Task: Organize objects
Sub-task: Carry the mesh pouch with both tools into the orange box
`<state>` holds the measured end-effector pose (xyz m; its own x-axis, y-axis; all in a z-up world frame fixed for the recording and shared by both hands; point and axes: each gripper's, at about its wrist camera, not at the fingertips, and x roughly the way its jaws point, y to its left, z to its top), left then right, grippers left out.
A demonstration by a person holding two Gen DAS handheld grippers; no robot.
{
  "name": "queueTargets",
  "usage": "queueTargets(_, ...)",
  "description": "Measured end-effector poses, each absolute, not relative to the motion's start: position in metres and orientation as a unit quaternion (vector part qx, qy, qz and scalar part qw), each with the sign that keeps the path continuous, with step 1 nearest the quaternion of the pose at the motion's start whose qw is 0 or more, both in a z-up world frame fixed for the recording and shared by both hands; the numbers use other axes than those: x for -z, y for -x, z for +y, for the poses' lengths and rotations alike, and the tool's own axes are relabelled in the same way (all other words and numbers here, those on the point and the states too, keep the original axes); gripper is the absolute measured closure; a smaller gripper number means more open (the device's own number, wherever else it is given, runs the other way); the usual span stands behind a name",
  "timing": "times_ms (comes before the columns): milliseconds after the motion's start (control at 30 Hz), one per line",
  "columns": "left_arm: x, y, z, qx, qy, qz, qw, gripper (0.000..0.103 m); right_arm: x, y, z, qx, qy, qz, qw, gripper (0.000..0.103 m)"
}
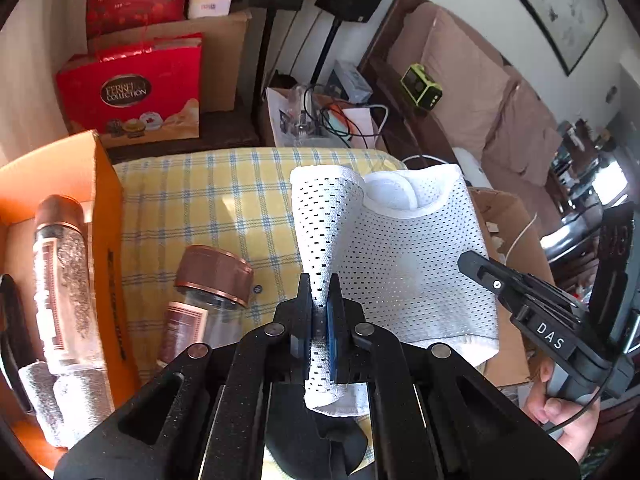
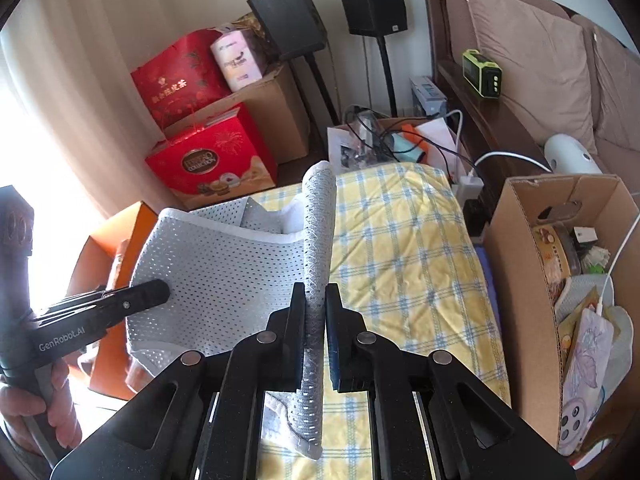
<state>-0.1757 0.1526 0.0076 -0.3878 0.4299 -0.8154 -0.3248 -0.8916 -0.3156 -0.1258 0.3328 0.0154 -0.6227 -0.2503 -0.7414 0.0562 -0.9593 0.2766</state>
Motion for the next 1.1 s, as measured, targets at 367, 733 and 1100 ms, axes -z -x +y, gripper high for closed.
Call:
queueTargets(367, -0.056, 0.174, 0.041, -0.864, 0.472, -0.069, 0.159, 0.098, -0.059, 0.145, 0.23, 0.887, -0.408, -0.112, 0.184, 0.095)
queueTargets(733, -0.046, 0.171, -0.076, -0.872, 0.472, -0.102, 0.08, 0.098, -0.051, 0.164, 0.111, 0.86, -0.427, -0.111, 0.257, 0.095)
queueTargets(1100, -0.022, 0.182, -0.146, -0.873, 0.473, -0.119, 0.019, 0.098, -0.016, 0.183, 0.02, 0.832, -0.459, -0.106, 0.294, 0.095)
